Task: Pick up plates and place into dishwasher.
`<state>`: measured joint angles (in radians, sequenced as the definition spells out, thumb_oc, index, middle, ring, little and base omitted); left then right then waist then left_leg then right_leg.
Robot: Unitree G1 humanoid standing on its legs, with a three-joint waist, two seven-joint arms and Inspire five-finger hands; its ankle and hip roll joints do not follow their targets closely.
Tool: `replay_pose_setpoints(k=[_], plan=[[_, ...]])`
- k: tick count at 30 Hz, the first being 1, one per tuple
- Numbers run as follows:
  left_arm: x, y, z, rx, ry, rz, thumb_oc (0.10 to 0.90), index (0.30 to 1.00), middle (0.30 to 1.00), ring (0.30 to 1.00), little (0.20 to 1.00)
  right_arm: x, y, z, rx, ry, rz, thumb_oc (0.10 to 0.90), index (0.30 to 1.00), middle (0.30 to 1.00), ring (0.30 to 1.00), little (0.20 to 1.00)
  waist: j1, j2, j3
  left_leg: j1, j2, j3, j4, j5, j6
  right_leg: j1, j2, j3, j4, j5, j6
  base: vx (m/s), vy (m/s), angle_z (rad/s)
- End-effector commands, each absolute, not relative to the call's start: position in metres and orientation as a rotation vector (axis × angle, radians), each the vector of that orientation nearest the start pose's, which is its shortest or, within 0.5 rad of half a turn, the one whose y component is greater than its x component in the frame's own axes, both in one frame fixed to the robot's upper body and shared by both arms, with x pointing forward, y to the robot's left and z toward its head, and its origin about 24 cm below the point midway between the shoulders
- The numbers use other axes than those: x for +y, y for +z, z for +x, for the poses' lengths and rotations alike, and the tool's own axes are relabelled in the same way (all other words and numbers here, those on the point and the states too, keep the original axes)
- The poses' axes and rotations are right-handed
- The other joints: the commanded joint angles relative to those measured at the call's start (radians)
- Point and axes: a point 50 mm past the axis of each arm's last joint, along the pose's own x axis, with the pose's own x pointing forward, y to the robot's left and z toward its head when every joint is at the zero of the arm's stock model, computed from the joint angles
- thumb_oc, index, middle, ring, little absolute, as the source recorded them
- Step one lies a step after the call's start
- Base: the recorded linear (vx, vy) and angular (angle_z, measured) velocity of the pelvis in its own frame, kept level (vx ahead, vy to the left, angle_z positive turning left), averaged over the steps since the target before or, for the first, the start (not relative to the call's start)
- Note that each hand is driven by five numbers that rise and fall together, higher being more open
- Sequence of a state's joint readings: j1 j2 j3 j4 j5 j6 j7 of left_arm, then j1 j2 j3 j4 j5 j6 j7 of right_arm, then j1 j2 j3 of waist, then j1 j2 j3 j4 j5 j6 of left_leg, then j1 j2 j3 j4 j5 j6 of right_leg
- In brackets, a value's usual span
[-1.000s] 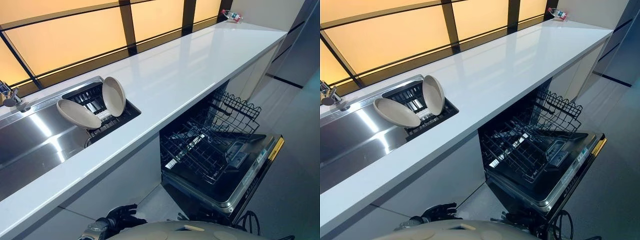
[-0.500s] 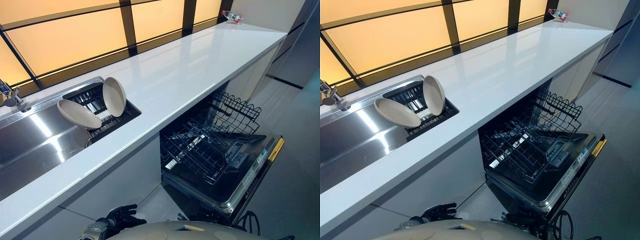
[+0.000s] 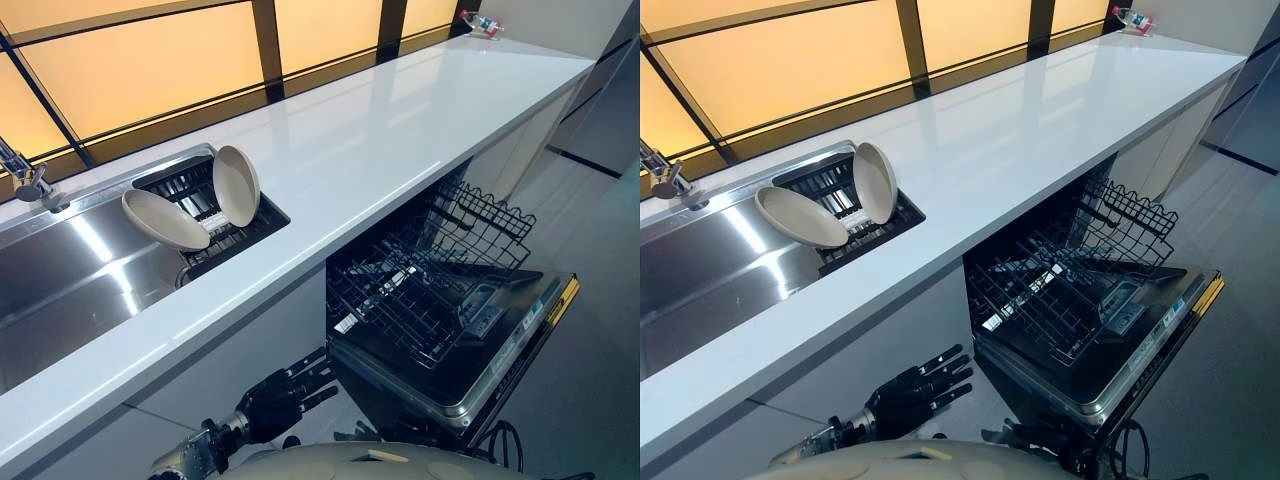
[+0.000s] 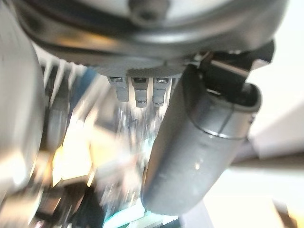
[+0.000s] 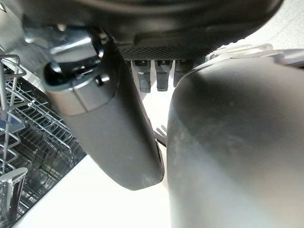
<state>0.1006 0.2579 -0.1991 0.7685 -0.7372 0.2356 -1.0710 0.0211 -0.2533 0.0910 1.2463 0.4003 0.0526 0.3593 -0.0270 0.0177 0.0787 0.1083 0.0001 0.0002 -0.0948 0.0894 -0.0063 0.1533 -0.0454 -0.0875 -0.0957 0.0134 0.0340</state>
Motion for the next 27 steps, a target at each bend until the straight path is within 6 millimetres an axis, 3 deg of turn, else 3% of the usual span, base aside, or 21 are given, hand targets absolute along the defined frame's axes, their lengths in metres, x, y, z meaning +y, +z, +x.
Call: replay_pose_setpoints(k=[1,5,6,9,14,18,23,27], plan=[[0.141,-0.069,0.17,0.51,-1.068,-0.928,0.8,0.9,0.9,0.9,0.9,-0.236,-0.156,0.098,1.207,0.03,0.276,0.8,0.9,0.9,0.9,0.9,0.019,0.017,0.061,0.064,-0.07,0.029,0.008,-0.146,0.047,-0.004,0.071,-0.041,0.04,-0.036,-0.001,0.0,0.002,-0.03],[0.126,-0.038,0.181,0.382,-1.271,-0.987,0.8,0.9,0.9,0.9,0.9,-0.236,-0.156,0.096,1.211,0.035,0.269,0.8,0.9,0.9,0.9,0.9,0.018,0.019,0.06,0.066,-0.07,0.026,0.008,-0.152,0.047,0.0,0.072,-0.035,0.034,-0.036,0.0,0.0,0.0,0.0],[0.11,-0.008,0.19,0.283,-1.394,-1.072,0.8,0.9,0.9,0.9,0.9,-0.234,-0.157,0.095,1.213,0.039,0.267,0.8,0.9,0.9,0.9,0.9,0.018,0.019,0.058,0.067,-0.07,0.021,0.008,-0.154,0.049,0.002,0.071,-0.032,0.032,-0.034,-0.001,0.0,0.0,0.0],[0.093,0.023,0.195,0.184,-1.508,-1.169,0.8,0.9,0.9,0.9,0.9,-0.23,-0.158,0.095,1.212,0.041,0.271,0.8,0.9,0.9,0.9,0.9,0.017,0.017,0.057,0.069,-0.07,0.015,0.008,-0.158,0.05,0.005,0.071,-0.031,0.029,-0.034,-0.002,0.0,-0.005,0.01],[0.057,0.106,0.192,-0.083,-1.828,-1.43,0.8,0.9,0.9,0.9,0.9,-0.215,-0.161,0.099,1.212,0.05,0.279,0.8,0.9,0.9,0.9,0.9,0.008,0.009,0.053,0.074,-0.072,0.007,0.008,-0.168,0.055,0.014,0.071,-0.022,0.02,-0.032,-0.007,0.0,0.0,0.0],[0.05,0.155,0.19,-0.273,-1.95,-1.511,0.8,0.9,0.9,0.9,0.9,-0.203,-0.163,0.099,1.217,0.051,0.281,0.8,0.9,0.9,0.9,0.9,-0.004,0.003,0.054,0.077,-0.073,0.006,0.008,-0.172,0.059,0.017,0.071,-0.017,0.021,-0.031,-0.01,0.0,0.0,0.0],[0.053,0.203,0.192,-0.525,-1.963,-1.484,0.8,0.9,0.9,0.9,0.9,-0.194,-0.166,0.096,1.221,0.062,0.271,0.8,0.9,0.9,0.9,0.9,-0.022,-0.001,0.049,0.079,-0.076,0.005,0.008,-0.175,0.061,0.02,0.073,-0.01,0.016,-0.027,-0.009,0.0,-0.002,0.01],[0.059,0.223,0.198,-0.667,-1.888,-1.449,0.8,0.9,0.9,0.9,0.9,-0.193,-0.166,0.092,1.228,0.072,0.263,0.8,0.9,0.9,0.9,0.9,-0.035,-0.002,0.037,0.078,-0.077,0.005,0.008,-0.176,0.06,0.02,0.074,-0.008,0.013,-0.028,-0.006,0.0,0.0,0.0]])
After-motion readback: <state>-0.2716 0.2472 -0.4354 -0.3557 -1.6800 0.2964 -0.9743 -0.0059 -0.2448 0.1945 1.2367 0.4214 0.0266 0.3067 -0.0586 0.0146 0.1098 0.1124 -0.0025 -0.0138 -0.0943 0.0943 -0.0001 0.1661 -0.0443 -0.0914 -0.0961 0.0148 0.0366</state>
